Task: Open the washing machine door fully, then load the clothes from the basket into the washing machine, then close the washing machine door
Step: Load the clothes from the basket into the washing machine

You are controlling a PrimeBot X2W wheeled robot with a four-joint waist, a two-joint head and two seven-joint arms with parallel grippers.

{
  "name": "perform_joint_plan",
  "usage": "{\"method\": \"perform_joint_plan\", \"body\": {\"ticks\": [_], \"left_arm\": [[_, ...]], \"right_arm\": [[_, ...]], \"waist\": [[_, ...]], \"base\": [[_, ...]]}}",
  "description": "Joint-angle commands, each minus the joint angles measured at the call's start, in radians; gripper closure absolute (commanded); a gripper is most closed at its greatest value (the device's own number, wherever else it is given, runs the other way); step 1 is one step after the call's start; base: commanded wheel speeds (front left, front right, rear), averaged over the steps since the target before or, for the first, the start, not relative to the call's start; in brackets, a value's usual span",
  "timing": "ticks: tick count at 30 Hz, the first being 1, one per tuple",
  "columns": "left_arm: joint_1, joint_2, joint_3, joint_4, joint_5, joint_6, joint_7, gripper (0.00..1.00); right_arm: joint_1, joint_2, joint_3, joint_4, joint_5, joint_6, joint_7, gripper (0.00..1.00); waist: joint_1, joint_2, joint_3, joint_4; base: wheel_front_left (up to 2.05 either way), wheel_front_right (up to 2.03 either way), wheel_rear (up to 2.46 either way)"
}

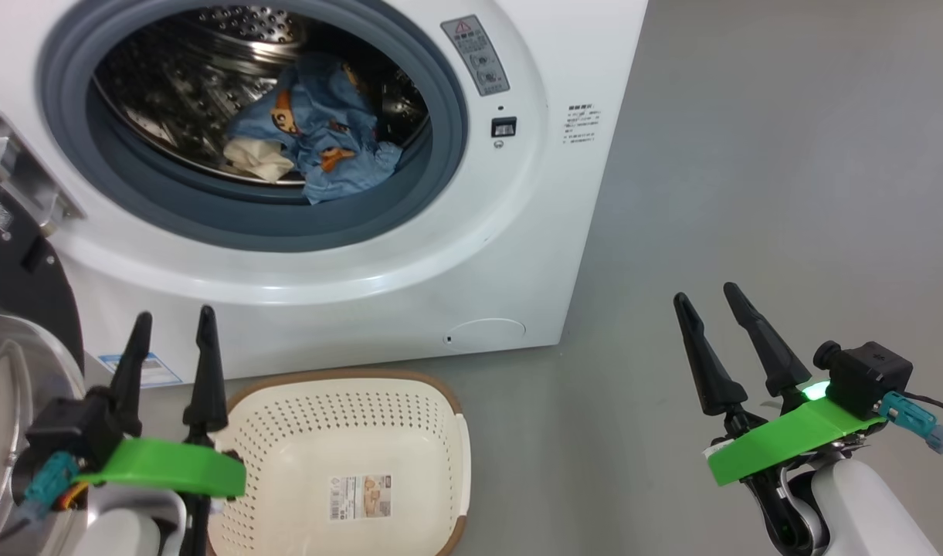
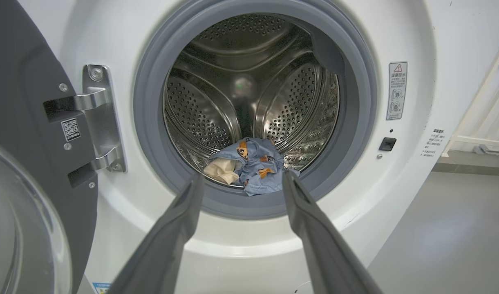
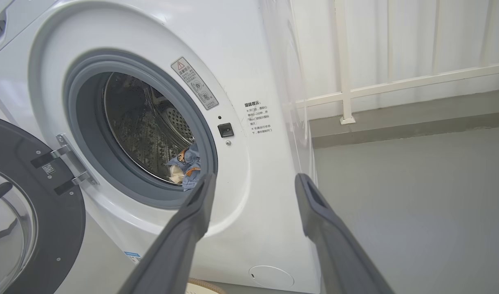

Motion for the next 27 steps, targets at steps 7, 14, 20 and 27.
{"method": "perform_joint_plan", "body": {"ticks": [7,14,20,27], "left_arm": [[0.098,0.028,0.034,-0.093,0.008,0.026,-0.007,0.0],[0.18,0.012,0.043,-0.141,0.031,0.033,-0.008,0.0],[0.229,-0.007,0.055,-0.177,0.055,0.027,-0.008,0.0],[0.295,-0.045,0.093,-0.204,0.068,0.021,-0.008,0.0]], "right_arm": [[0.018,-0.022,0.042,-0.009,0.019,0.002,-0.005,0.0],[0.039,-0.03,0.041,-0.003,0.026,0.002,-0.005,0.0],[0.057,-0.035,0.034,0.0,0.028,0.002,-0.005,0.0],[0.075,-0.041,0.032,0.006,0.028,0.002,-0.005,0.0]], "waist": [[0.0,0.0,-0.053,0.022],[0.0,0.0,-0.075,0.038],[0.0,0.0,-0.087,0.046],[0.0,0.0,-0.1,0.046]], "base": [[0.0,0.0,0.0],[0.0,0.0,0.0],[0.0,0.0,0.0],[0.0,0.0,0.0]]}}
